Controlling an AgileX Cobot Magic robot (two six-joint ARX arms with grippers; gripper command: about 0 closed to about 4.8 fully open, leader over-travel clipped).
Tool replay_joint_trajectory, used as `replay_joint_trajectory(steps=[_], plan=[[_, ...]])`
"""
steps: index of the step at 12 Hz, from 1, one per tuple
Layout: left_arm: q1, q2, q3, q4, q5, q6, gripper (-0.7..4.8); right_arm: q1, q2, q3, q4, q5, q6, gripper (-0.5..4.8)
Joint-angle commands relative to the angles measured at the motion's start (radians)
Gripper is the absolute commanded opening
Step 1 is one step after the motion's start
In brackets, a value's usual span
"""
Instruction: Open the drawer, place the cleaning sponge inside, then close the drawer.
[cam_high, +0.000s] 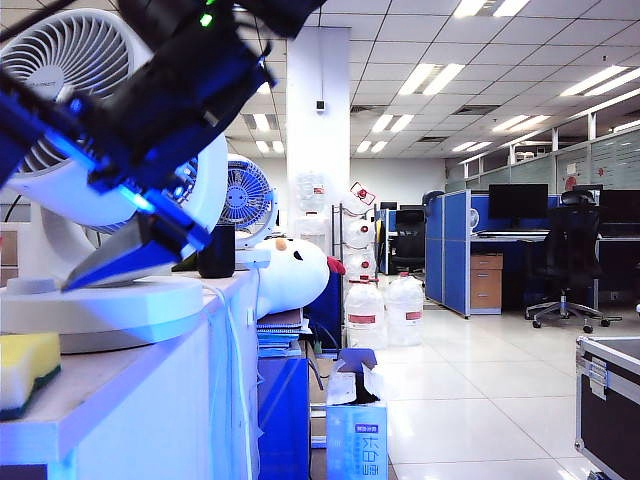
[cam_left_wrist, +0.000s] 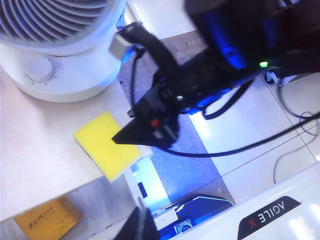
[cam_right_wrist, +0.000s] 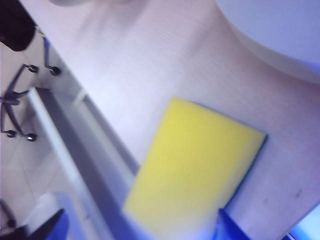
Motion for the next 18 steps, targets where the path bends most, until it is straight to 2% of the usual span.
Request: replay_joint_trajectory(steps=[1, 6, 7, 9, 11, 12, 15, 18], plan=[[0.000, 0.000, 0.002, -0.002, 0.001, 0.004, -0.05, -0.001, 0.035, 0.032, -0.046, 0.106, 0.000, 4.23], [0.000, 0.000, 0.002, -0.002, 0.000, 0.004, -0.05, 0.016, 0.115, 0.034, -0.045, 0.100, 0.002, 4.18], [0.000, 0.000, 0.002, -0.002, 0.000, 0.004, -0.05, 0.020, 0.116, 0.034, -0.053, 0.109, 0.002, 3.71], [0.000, 0.000, 0.002, -0.002, 0.000, 0.004, -0.05, 0.031, 0.120, 0.034, -0.076, 0.129, 0.001, 2.28], [0.000, 0.000, 0.002, -0.002, 0.000, 0.004, -0.05, 0.038, 0.127, 0.034, -0.093, 0.128, -0.003, 0.55], [0.000, 0.000, 0.002, -0.002, 0.000, 0.004, -0.05, 0.043, 0.127, 0.034, -0.091, 0.128, -0.015, -0.12], [0.000, 0.000, 0.002, -0.002, 0.000, 0.004, -0.05, 0.051, 0.124, 0.051, -0.098, 0.075, -0.023, -0.09], [0.000, 0.000, 0.002, -0.002, 0.000, 0.004, -0.05, 0.101, 0.124, 0.092, -0.101, 0.029, -0.105, -0.09]])
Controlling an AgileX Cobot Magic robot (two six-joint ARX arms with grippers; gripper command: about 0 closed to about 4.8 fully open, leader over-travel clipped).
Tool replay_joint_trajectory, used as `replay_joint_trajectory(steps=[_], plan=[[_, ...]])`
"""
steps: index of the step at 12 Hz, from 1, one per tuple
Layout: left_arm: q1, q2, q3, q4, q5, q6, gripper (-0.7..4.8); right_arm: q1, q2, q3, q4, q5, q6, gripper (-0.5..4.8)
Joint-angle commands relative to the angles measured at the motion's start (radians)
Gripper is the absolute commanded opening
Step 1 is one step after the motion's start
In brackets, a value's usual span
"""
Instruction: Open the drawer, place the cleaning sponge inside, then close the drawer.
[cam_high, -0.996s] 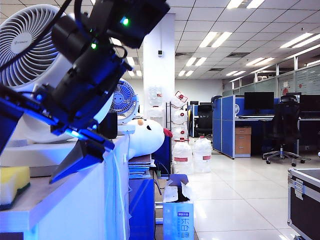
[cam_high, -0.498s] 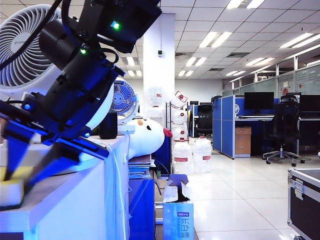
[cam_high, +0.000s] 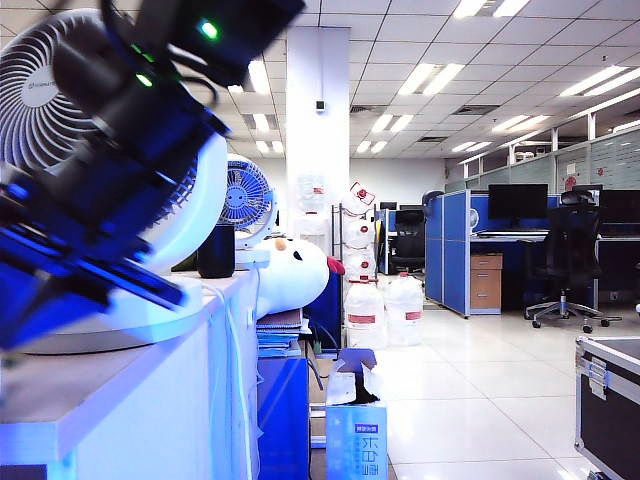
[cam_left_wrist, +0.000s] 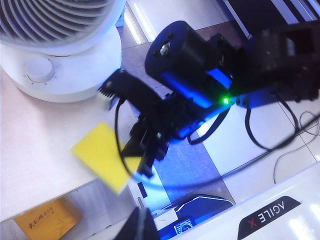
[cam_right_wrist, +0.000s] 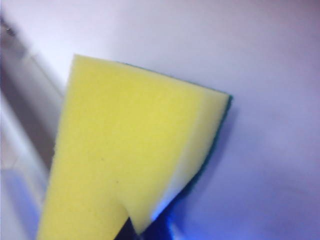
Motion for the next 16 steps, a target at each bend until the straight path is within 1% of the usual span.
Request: replay_joint_trajectory(steps=[1, 2, 4, 5, 7, 10, 15, 16], plan=[[0.000, 0.000, 0.002, -0.002, 0.000, 0.003, -0.05, 0.051, -0.003, 0.016, 0.010, -0.031, -0.087, -0.09], [0.000, 0.000, 0.002, -0.002, 0.000, 0.004, -0.05, 0.080, -0.003, 0.016, 0.002, -0.030, -0.153, -0.08], [0.000, 0.000, 0.002, -0.002, 0.000, 0.003, -0.05, 0.104, 0.001, 0.016, -0.014, -0.027, -0.204, -0.09], [0.000, 0.000, 0.002, -0.002, 0.000, 0.003, -0.05, 0.106, 0.012, 0.016, -0.019, -0.028, -0.199, -0.08], [0.000, 0.000, 0.002, -0.002, 0.001, 0.003, -0.05, 0.105, 0.048, 0.016, -0.035, -0.076, -0.195, -0.09], [0.000, -0.002, 0.002, -0.002, 0.000, 0.003, -0.05, 0.106, 0.083, 0.029, -0.026, -0.081, -0.182, -0.08], [0.000, -0.002, 0.002, -0.002, 0.001, 0.003, -0.05, 0.105, 0.212, 0.195, -0.037, -0.090, -0.125, -0.09], [0.000, -0.002, 0.002, -0.002, 0.001, 0.003, -0.05, 0.105, 0.219, 0.204, -0.037, -0.085, -0.117, -0.09]])
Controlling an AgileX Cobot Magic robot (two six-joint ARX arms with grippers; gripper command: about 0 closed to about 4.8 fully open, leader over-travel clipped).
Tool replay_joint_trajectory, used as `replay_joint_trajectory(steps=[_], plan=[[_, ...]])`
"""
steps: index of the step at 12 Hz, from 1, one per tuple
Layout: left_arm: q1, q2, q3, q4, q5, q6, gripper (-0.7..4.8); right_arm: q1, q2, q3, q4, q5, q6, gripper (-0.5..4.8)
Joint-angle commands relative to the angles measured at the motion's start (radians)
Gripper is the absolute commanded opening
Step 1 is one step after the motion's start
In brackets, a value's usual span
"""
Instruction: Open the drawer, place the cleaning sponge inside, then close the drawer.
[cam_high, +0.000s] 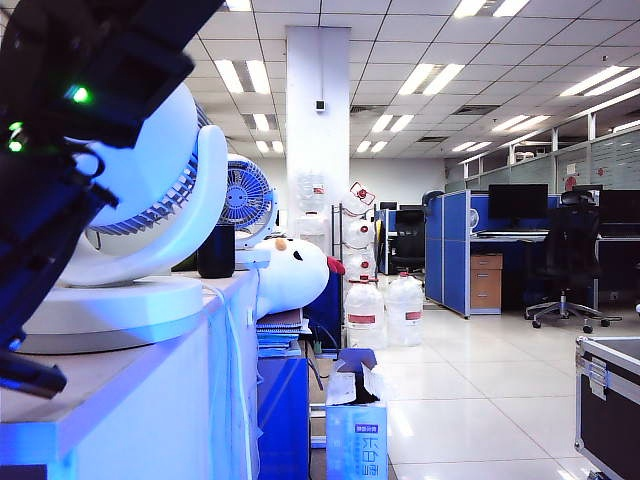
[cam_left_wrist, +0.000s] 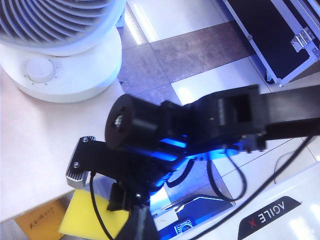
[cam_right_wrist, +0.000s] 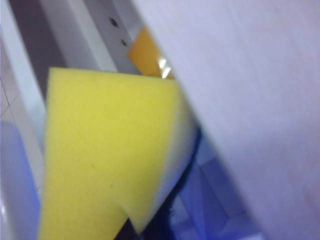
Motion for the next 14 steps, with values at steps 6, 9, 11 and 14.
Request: replay_joint_trajectory(steps=[6, 9, 11, 14], plan=[[0.000, 0.000, 0.002, -0.002, 0.001, 0.003, -0.05, -0.008, 0.016, 0.084, -0.027, 0.001, 0.033, 4.30], [0.000, 0.000, 0.002, -0.002, 0.001, 0.003, -0.05, -0.022, 0.011, 0.177, -0.142, 0.001, 0.031, 3.87], [0.000, 0.000, 0.002, -0.002, 0.000, 0.003, -0.05, -0.049, -0.005, 0.217, -0.313, 0.000, -0.010, -0.02], [0.000, 0.000, 0.002, -0.002, 0.000, 0.004, -0.05, -0.061, -0.018, 0.214, -0.629, 0.001, -0.224, -0.06]])
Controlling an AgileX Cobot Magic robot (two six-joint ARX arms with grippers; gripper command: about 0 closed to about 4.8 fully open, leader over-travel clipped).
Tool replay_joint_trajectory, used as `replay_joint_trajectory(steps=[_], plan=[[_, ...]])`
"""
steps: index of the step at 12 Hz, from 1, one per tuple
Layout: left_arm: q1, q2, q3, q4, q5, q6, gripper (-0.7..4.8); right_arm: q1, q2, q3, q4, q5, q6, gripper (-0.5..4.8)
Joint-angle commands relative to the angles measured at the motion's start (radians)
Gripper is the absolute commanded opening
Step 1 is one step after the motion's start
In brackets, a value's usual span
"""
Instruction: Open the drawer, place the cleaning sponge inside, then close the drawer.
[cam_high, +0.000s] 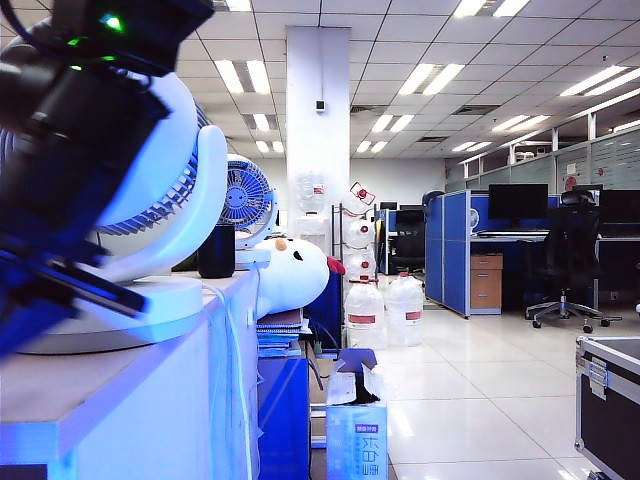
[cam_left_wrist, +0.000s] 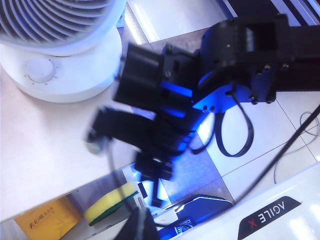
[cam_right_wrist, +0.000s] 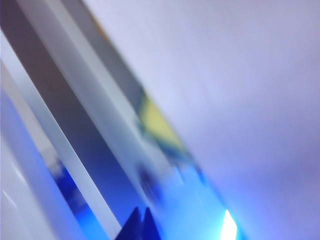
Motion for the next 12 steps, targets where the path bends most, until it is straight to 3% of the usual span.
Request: replay_joint_trajectory(steps=[1, 4, 7, 12], plan=[[0.000, 0.000, 0.002, -0.002, 0.000, 0.003, -0.05, 0.019, -0.013, 0.002, -0.163, -0.017, -0.128, -0.06], [0.000, 0.000, 0.002, -0.002, -0.011, 0.004, -0.05, 0.040, -0.013, 0.002, -0.159, -0.095, -0.146, -0.06], [0.000, 0.000, 0.002, -0.001, -0.011, 0.004, -0.05, 0.080, -0.006, -0.001, -0.106, -0.094, -0.153, -0.06], [0.000, 0.000, 0.002, -0.001, -0.011, 0.003, -0.05, 0.098, -0.005, -0.145, -0.020, -0.120, -0.153, -0.06]])
